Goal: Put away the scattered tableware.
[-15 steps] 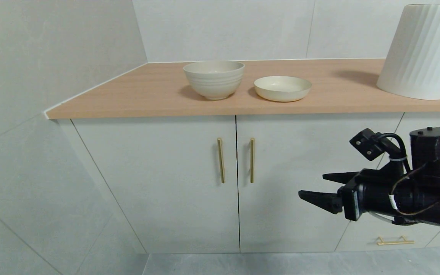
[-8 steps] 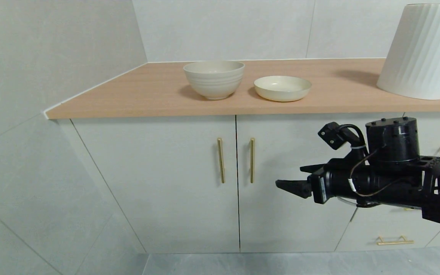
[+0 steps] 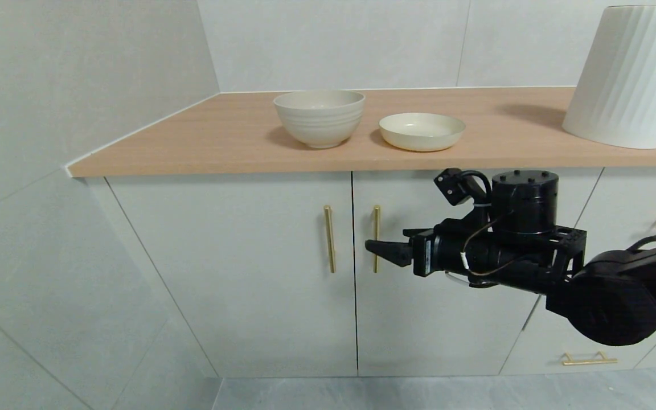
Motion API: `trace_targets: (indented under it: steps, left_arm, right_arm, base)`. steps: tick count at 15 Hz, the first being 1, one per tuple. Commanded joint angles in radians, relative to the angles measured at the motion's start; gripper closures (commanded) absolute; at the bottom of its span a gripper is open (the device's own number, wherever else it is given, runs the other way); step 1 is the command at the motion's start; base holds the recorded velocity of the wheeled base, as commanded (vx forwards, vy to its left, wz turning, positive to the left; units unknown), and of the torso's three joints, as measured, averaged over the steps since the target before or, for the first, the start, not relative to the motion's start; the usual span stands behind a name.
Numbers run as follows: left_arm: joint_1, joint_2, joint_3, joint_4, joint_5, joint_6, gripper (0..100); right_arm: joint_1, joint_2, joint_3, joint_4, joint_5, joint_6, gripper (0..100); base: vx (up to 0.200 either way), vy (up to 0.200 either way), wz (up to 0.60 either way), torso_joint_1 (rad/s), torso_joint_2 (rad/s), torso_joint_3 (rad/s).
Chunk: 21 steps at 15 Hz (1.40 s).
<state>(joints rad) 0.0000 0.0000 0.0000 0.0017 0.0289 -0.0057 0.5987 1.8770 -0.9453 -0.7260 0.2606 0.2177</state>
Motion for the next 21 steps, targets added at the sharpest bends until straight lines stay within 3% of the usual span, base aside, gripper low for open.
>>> trace_targets:
  steps: [1,4,9,21]
  left_arm:
    - [0.0,0.0,0.0,0.0,0.0,0.0,0]
    - [0.0,0.0,0.0,0.0,0.0,0.0,0]
    - [0.0,0.0,0.0,0.0,0.0,0.0,0]
    - [0.0,0.0,0.0,0.0,0.0,0.0,0]
  right_arm:
    - [0.003,0.062,-0.018,-0.007,0.0,0.02,0]
    - [0.003,0.097,-0.039,-0.024,0.002,0.062,0]
    - [0.03,0.182,-0.046,-0.164,0.0,0.117,0]
    - [0.067,0.206,-0.066,-0.222,0.002,0.183,0]
  base:
    - [0.0,0.0,0.0,0.0,0.0,0.0]
    - [0.0,0.0,0.0,0.0,0.0,0.0]
    - [0.0,0.0,0.0,0.0,0.0,0.0]
    - [0.0,0.0,0.0,0.0,0.0,0.0]
